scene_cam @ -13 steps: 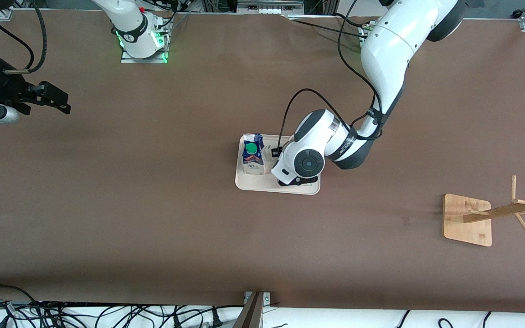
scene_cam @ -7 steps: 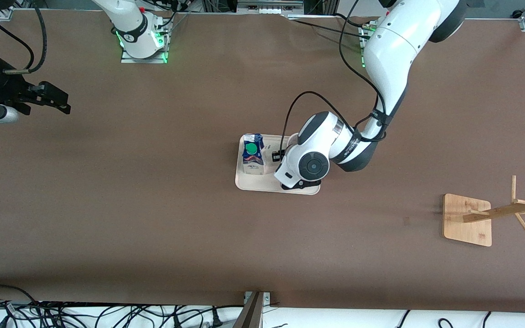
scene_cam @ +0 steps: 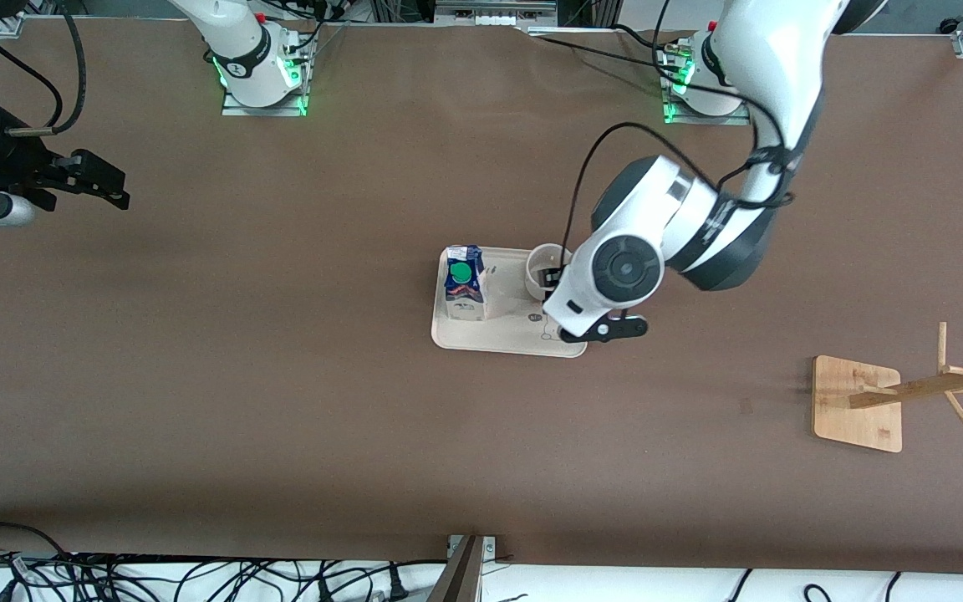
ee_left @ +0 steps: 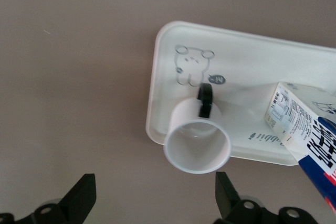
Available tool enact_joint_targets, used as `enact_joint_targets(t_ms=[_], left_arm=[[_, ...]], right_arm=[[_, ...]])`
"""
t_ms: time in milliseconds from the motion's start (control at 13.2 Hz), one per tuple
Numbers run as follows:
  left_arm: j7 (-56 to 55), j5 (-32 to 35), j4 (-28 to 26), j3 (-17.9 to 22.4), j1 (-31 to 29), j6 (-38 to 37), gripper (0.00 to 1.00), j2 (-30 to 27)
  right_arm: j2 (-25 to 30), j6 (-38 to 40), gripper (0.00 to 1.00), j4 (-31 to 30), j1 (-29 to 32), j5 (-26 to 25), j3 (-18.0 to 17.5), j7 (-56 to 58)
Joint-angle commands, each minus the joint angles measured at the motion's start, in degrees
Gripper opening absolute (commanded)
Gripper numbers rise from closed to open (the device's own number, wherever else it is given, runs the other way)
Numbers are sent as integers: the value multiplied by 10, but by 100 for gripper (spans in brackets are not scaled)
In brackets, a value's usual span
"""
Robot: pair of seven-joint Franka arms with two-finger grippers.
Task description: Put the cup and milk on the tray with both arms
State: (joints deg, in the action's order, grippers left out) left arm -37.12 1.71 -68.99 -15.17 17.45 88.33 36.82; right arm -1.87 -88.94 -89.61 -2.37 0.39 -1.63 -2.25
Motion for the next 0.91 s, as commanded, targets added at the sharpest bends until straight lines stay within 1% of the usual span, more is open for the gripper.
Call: enact_joint_targets(t_ms=[0, 152, 304, 379, 455, 531, 607, 683, 759, 835], left_arm=[[83, 19, -17, 2, -58, -30, 100, -71], [86, 17, -19, 1, -92, -42, 100, -100], [113, 16, -15, 5, -95, -70, 100, -132], [146, 16, -18, 20, -100, -69, 100, -155], [204, 17, -39, 56, -98, -68, 100, -186], [269, 10, -74, 89, -95, -59, 100, -218], [333, 8, -115, 127, -87, -33, 100, -253], [365, 8, -155, 150, -74, -13, 100, -282], [367, 8, -201, 166, -74, 12, 100, -321], [365, 8, -240, 168, -78, 61, 100, -346]], right_arm=[[-3, 7, 100, 11, 4, -1, -3, -3], [-4, 8, 100, 11, 4, -1, -3, -3], [-4, 8, 100, 11, 4, 0, -3, -3], [-4, 8, 100, 11, 4, -1, -3, -3], [-3, 8, 100, 11, 4, -1, -3, -3], [-3, 8, 100, 11, 4, -1, -3, -3], [-4, 8, 100, 11, 4, -1, -3, -3], [-4, 9, 100, 11, 4, -1, -3, -3], [-4, 9, 100, 11, 4, 0, -3, -3], [-3, 9, 100, 11, 4, -1, -3, -3]])
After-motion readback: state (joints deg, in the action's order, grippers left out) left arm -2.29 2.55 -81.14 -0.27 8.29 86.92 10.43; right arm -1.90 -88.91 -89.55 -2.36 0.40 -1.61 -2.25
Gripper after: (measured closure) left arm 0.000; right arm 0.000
